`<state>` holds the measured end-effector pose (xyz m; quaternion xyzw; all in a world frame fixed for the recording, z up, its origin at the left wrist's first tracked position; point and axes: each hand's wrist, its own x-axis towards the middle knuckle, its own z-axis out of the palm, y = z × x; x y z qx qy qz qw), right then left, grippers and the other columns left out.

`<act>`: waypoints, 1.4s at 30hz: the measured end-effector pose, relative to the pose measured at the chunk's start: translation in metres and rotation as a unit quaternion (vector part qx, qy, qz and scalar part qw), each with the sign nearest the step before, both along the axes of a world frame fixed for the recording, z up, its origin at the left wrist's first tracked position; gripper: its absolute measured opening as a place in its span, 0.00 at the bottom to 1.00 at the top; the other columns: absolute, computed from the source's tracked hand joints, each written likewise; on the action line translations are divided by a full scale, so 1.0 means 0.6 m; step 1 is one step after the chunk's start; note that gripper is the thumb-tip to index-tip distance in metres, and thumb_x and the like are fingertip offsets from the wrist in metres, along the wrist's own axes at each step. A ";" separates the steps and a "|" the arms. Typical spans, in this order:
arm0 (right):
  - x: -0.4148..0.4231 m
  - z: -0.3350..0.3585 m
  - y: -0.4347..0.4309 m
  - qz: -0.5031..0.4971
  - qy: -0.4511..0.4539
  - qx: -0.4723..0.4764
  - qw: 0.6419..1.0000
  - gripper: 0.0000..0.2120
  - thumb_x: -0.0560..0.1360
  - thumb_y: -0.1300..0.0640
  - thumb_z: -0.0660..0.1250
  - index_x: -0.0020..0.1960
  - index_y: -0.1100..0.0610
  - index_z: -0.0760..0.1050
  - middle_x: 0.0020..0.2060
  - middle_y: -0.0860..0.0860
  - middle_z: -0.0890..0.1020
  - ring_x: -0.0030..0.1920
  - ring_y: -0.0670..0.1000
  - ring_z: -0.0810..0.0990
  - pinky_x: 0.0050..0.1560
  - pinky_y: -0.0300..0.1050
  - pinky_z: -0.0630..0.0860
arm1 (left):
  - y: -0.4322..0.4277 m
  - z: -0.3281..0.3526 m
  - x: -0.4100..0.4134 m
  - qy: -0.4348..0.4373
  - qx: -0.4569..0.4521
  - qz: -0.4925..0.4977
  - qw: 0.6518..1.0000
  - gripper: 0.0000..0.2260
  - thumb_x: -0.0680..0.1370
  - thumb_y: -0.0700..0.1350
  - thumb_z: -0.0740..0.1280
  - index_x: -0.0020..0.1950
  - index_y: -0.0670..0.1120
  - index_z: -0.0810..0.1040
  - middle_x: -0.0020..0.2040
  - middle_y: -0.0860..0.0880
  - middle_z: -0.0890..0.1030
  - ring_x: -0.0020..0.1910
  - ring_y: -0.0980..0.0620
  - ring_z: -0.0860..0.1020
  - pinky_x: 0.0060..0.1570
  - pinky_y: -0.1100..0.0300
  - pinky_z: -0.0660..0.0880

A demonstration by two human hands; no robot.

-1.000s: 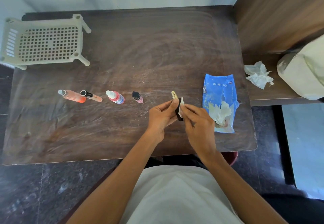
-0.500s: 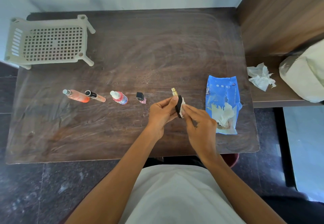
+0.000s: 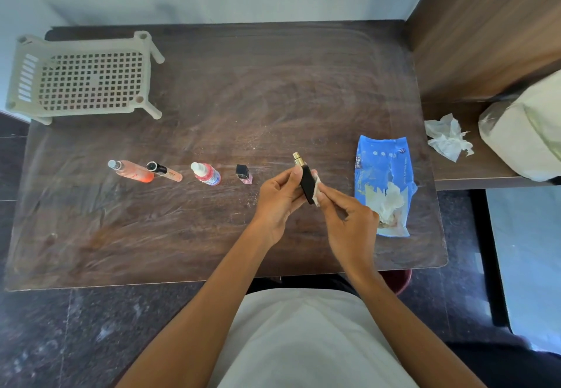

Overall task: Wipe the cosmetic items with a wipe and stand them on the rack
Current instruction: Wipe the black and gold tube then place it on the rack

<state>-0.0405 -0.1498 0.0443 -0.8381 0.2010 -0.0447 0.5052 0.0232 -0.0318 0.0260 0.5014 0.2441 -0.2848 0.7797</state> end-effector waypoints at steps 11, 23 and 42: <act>0.016 -0.009 0.007 0.041 -0.029 -0.074 0.996 0.10 0.78 0.60 0.69 0.58 0.54 0.84 0.52 0.45 0.86 0.52 0.41 0.82 0.55 0.43 0.79 | -0.022 -0.004 -0.026 -0.019 0.018 -0.007 1.000 0.12 0.83 0.45 0.64 0.65 0.44 0.79 0.57 0.45 0.84 0.59 0.47 0.81 0.63 0.49 0.77; -0.022 -0.028 -0.001 0.100 -0.023 -0.183 0.978 0.12 0.76 0.66 0.70 0.59 0.59 0.83 0.54 0.51 0.85 0.52 0.51 0.81 0.57 0.22 0.65 | -0.010 -0.007 -0.026 -0.034 -0.005 0.017 0.999 0.12 0.84 0.45 0.60 0.65 0.47 0.77 0.62 0.45 0.82 0.62 0.46 0.81 0.60 0.53 0.79; -0.001 -0.026 0.002 0.129 -0.061 -0.214 0.966 0.14 0.74 0.71 0.69 0.59 0.61 0.83 0.52 0.54 0.85 0.49 0.56 0.82 0.53 0.33 0.72 | -0.009 -0.015 -0.039 -0.026 -0.004 -0.017 1.000 0.12 0.85 0.46 0.58 0.63 0.47 0.78 0.59 0.45 0.84 0.58 0.49 0.82 0.53 0.57 0.80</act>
